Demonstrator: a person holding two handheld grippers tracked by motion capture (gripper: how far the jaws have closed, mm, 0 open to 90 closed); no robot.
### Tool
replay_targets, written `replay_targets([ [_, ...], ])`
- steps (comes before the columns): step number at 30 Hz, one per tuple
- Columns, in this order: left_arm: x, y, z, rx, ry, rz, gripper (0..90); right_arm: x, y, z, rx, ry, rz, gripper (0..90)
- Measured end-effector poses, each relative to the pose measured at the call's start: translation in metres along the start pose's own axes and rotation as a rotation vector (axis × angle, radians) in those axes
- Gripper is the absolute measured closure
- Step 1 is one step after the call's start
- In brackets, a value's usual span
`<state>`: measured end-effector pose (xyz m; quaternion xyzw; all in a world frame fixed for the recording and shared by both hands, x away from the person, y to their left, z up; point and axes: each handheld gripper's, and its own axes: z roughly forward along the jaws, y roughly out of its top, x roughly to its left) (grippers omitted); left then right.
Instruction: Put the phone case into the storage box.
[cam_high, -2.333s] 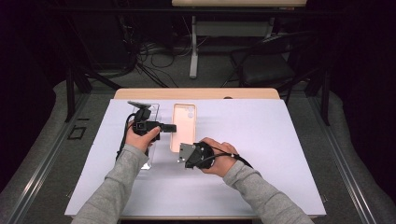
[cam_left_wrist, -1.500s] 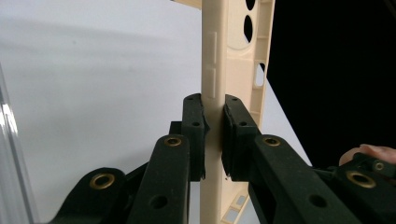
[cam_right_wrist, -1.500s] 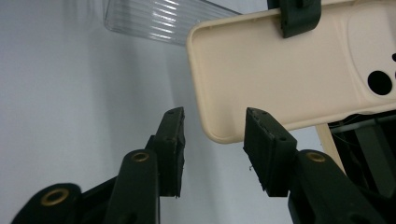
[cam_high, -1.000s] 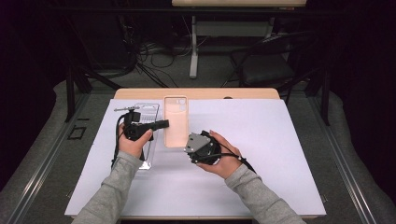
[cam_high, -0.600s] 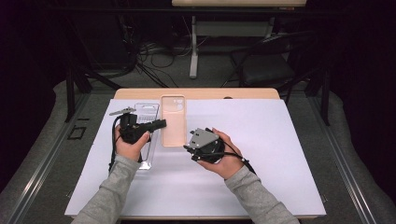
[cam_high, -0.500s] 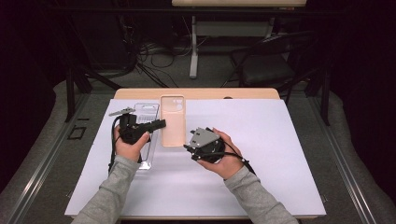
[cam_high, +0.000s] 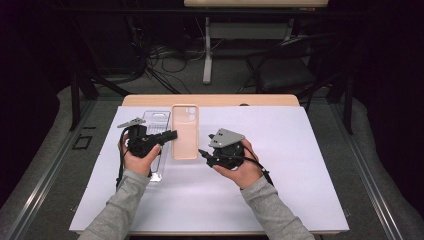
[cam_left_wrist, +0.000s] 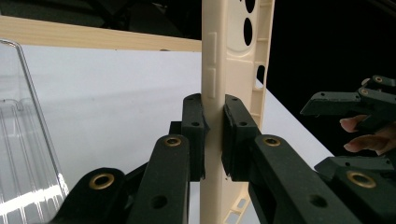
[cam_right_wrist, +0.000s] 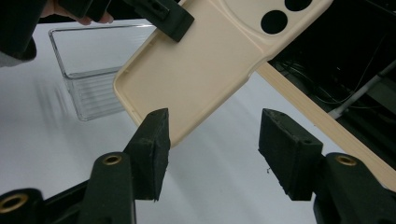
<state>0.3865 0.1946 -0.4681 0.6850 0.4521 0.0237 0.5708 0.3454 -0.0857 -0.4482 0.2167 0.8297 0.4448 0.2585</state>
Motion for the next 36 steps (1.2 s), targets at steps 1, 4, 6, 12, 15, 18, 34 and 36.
replay_targets([
  [1,0.000,0.000,0.000,0.000,0.000,0.000,81.4,0.000,0.000,0.000,0.000,0.000,0.000,42.5],
  [4,-0.001,0.000,0.000,0.001,-0.005,0.009,81.4,-0.001,-0.002,-0.001,-0.007,0.002,0.029,41.5],
  [6,-0.003,-0.001,-0.001,0.000,-0.005,0.019,81.4,-0.001,-0.003,-0.002,-0.017,-0.002,0.047,40.4],
  [12,-0.007,-0.001,-0.003,-0.017,-0.017,0.034,81.4,-0.003,-0.007,-0.003,-0.028,0.009,0.085,38.0],
  [15,-0.009,-0.002,-0.005,-0.024,-0.025,0.042,81.4,-0.004,-0.008,-0.003,-0.030,0.012,0.100,37.7],
  [18,-0.011,-0.002,-0.005,-0.033,-0.034,0.044,81.4,-0.007,-0.009,-0.002,-0.039,0.030,0.145,37.6],
  [34,-0.017,-0.004,-0.006,-0.054,-0.048,0.054,81.4,-0.021,-0.005,0.003,-0.076,0.103,0.329,37.6],
  [36,-0.018,-0.006,-0.005,-0.053,-0.053,0.059,81.4,-0.021,-0.008,0.002,-0.080,0.113,0.350,37.8],
])
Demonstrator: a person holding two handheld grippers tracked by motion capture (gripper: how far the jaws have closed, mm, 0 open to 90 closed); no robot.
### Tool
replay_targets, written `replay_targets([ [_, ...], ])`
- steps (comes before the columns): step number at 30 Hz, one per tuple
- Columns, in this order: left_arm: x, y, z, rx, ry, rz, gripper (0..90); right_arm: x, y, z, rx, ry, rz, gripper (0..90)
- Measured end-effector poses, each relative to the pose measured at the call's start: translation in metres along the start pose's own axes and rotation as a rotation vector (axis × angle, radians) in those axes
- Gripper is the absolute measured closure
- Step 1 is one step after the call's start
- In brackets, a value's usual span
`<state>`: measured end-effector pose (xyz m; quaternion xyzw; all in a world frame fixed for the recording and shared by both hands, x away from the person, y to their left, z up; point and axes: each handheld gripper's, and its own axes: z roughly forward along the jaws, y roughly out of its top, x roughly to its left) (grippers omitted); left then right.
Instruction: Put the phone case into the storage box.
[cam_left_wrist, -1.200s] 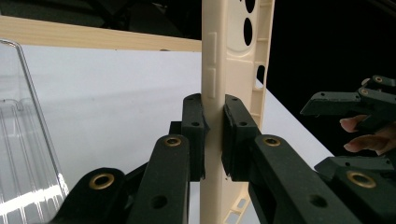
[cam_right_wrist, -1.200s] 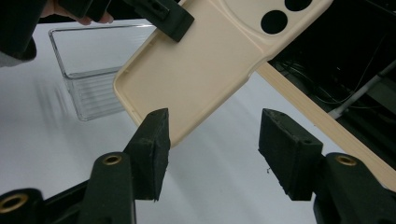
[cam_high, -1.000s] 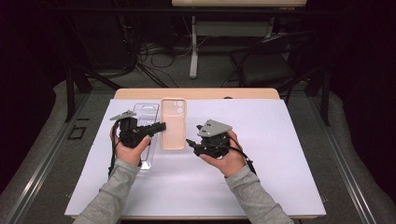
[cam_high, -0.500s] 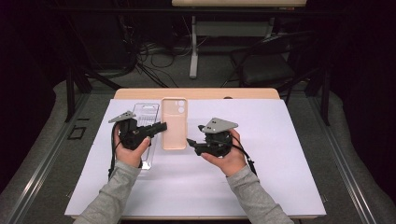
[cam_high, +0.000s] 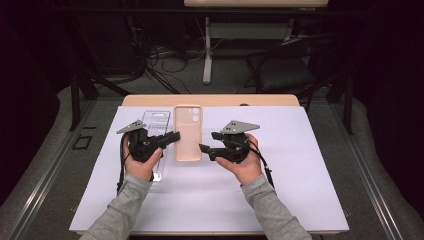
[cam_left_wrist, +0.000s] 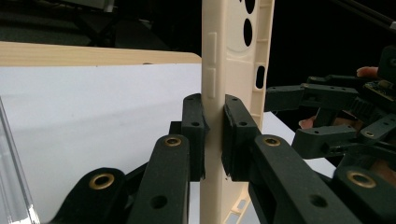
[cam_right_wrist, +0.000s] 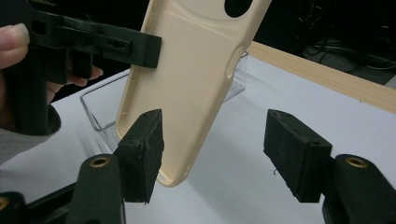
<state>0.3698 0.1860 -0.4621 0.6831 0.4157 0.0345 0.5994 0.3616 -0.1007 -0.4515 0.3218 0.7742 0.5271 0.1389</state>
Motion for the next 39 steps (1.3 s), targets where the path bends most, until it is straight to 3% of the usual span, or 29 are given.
replay_targets([
  [11,-0.002,-0.005,0.004,-0.001,-0.022,-0.005,81.4,-0.007,-0.009,0.000,-0.014,0.016,0.069,39.3],
  [20,-0.005,-0.009,0.007,-0.001,-0.036,-0.002,81.4,-0.009,-0.009,-0.002,-0.020,0.075,0.112,41.5],
  [23,-0.006,-0.010,0.008,-0.002,-0.037,-0.001,81.4,-0.010,-0.010,-0.001,-0.005,0.048,0.124,44.4],
  [33,-0.008,-0.012,0.009,-0.007,-0.045,0.004,81.4,-0.012,-0.011,-0.001,0.009,0.067,0.164,53.9],
  [39,-0.009,-0.013,0.009,-0.003,-0.046,0.005,81.4,-0.017,-0.014,-0.001,0.017,0.086,0.222,60.5],
])
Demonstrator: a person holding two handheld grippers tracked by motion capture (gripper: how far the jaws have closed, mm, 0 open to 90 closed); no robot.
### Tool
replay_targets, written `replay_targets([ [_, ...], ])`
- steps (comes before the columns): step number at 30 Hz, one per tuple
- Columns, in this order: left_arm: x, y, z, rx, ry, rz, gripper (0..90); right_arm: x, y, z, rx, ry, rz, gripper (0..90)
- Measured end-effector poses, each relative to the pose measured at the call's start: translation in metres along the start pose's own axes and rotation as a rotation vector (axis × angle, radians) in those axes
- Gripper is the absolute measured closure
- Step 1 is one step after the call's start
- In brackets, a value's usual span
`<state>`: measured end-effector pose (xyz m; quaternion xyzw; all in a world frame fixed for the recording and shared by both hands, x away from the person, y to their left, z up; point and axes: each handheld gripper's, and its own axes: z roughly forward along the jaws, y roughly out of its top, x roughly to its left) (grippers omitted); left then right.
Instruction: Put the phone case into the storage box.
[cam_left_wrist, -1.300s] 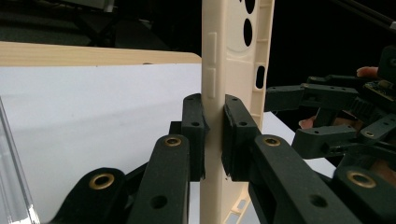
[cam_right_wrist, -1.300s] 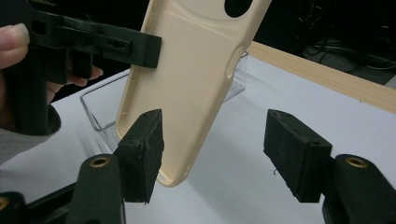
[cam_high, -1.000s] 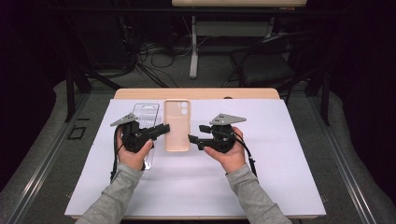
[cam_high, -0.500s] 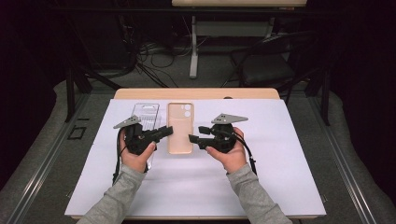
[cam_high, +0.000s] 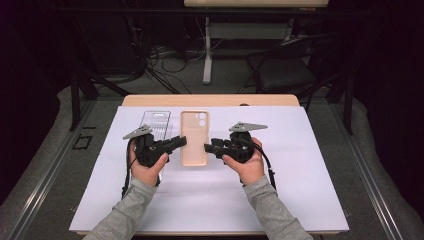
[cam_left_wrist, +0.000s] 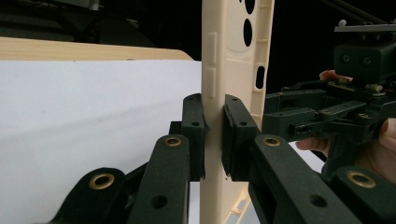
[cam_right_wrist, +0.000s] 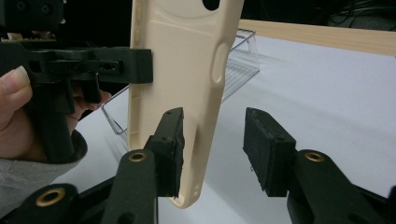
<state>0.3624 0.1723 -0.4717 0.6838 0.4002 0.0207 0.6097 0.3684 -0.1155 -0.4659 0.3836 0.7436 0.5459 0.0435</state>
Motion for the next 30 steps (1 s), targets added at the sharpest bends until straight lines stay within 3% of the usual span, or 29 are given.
replay_targets([
  [30,-0.0070,-0.0075,0.0080,0.010,-0.025,0.010,81.4,-0.0065,-0.0029,-0.0025,0.000,0.055,0.127,76.5],
])
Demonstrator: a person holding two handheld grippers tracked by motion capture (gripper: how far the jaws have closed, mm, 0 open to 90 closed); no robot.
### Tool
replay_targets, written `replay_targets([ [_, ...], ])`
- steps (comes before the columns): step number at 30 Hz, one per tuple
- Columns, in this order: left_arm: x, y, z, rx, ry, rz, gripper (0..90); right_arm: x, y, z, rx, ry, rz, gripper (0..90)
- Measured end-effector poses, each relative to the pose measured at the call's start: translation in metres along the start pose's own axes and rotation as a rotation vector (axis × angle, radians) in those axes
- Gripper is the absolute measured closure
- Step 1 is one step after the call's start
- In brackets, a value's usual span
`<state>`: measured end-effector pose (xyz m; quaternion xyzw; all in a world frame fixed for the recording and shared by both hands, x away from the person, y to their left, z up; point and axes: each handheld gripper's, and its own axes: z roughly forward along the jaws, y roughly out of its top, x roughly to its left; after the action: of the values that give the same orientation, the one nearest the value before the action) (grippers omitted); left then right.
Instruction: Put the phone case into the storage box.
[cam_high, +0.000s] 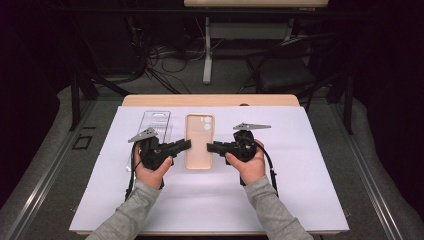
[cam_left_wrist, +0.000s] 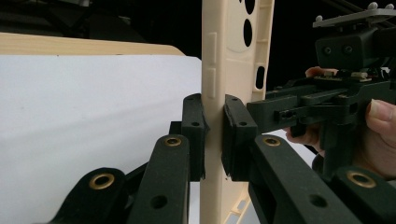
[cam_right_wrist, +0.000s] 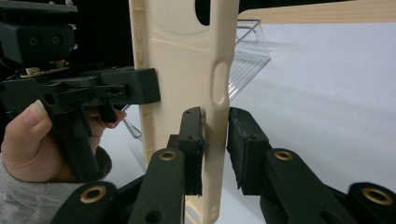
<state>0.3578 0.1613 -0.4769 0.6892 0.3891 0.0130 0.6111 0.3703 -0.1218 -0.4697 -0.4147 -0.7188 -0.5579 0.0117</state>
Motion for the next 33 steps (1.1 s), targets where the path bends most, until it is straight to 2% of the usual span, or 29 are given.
replay_targets([
  [13,-0.0001,-0.0007,0.0001,-0.003,0.003,-0.003,81.4,-0.0027,-0.0013,0.0002,-0.005,0.013,0.028,80.1],
  [33,0.0000,-0.0011,0.0005,-0.004,0.004,-0.009,81.4,-0.0025,-0.0020,-0.0001,-0.008,0.009,0.024,81.1],
])
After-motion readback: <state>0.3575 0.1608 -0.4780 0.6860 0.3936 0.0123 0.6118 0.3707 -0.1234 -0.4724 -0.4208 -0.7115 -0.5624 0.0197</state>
